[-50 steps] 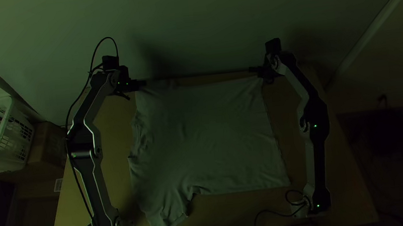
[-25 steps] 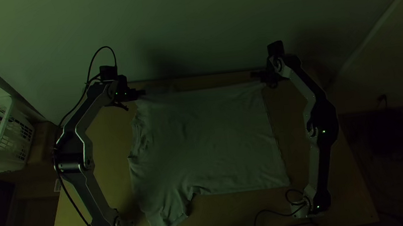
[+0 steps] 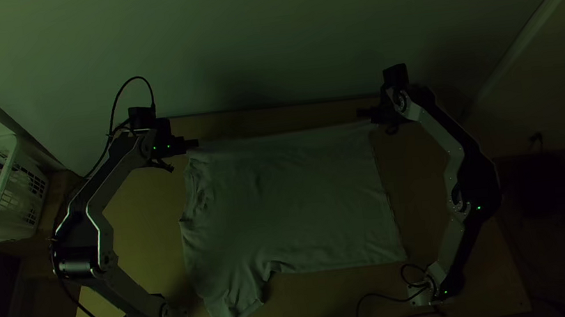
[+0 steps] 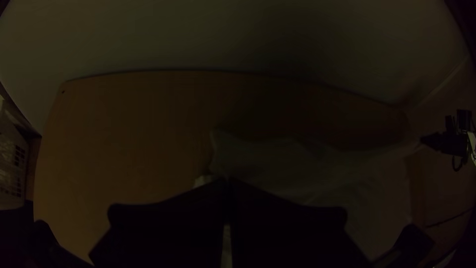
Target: Fold the t-shirt
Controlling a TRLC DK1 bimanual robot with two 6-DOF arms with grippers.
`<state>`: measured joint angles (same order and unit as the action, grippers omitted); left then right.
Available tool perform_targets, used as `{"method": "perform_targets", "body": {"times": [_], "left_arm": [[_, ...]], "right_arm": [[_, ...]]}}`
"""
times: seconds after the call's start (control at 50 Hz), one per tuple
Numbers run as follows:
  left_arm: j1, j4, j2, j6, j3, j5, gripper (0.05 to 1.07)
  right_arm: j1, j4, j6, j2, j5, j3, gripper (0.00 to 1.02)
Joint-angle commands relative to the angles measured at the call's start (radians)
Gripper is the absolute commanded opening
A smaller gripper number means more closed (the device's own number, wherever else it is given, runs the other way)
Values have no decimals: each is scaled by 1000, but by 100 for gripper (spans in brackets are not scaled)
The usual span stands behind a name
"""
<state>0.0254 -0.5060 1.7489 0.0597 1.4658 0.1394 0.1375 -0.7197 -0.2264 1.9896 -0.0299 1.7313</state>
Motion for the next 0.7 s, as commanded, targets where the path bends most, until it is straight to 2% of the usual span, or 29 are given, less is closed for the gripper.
{"method": "perform_targets", "body": {"times": [0.0,0.58,0.68], "left_arm": [[-15,15,-85,-4,-87,0,8],[8,104,-370,9,-521,0,8],[11,124,-382,15,-570,-1,8]], "right_arm": [[5,20,16,-71,-15,-81,3],[36,144,18,-287,-19,-454,3],[43,164,18,-311,-39,-510,3]]}}
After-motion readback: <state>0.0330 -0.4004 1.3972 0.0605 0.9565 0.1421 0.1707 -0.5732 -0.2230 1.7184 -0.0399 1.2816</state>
